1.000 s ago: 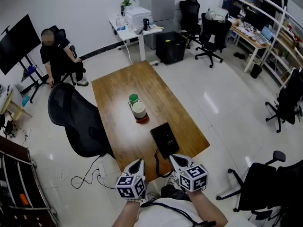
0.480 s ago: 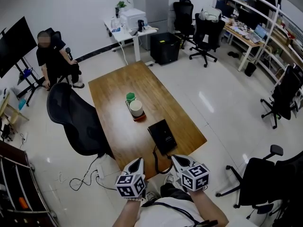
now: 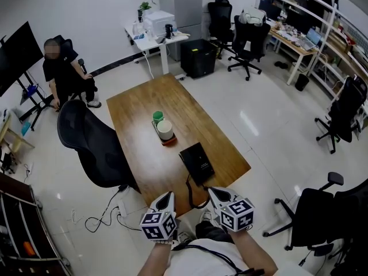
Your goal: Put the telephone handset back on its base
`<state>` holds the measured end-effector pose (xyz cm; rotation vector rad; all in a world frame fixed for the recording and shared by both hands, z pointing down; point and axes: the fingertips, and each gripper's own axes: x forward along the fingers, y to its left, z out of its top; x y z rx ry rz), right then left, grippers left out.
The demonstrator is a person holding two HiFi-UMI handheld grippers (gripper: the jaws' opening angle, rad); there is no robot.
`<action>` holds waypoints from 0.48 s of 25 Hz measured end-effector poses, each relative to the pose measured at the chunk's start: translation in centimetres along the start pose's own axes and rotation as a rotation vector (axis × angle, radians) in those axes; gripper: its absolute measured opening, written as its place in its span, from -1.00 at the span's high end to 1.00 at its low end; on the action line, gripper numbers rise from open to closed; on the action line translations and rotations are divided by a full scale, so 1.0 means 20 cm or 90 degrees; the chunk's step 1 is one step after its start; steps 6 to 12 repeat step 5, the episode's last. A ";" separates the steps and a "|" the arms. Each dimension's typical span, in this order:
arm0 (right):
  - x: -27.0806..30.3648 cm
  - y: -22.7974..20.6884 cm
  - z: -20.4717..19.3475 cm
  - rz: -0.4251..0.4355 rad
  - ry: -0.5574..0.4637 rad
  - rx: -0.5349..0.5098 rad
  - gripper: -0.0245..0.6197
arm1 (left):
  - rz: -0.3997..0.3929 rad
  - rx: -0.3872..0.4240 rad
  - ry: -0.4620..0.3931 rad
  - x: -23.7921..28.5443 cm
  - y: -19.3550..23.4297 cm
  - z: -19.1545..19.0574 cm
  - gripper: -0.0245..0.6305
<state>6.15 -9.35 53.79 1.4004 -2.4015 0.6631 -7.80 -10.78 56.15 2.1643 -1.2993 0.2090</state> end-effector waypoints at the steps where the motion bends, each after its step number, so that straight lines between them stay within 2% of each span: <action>1: 0.00 0.01 0.00 0.000 0.000 0.000 0.92 | -0.001 -0.001 0.000 0.00 0.00 0.00 0.91; 12: 0.01 0.03 -0.01 -0.001 -0.003 -0.002 0.92 | -0.003 -0.002 -0.003 -0.02 0.02 -0.01 0.91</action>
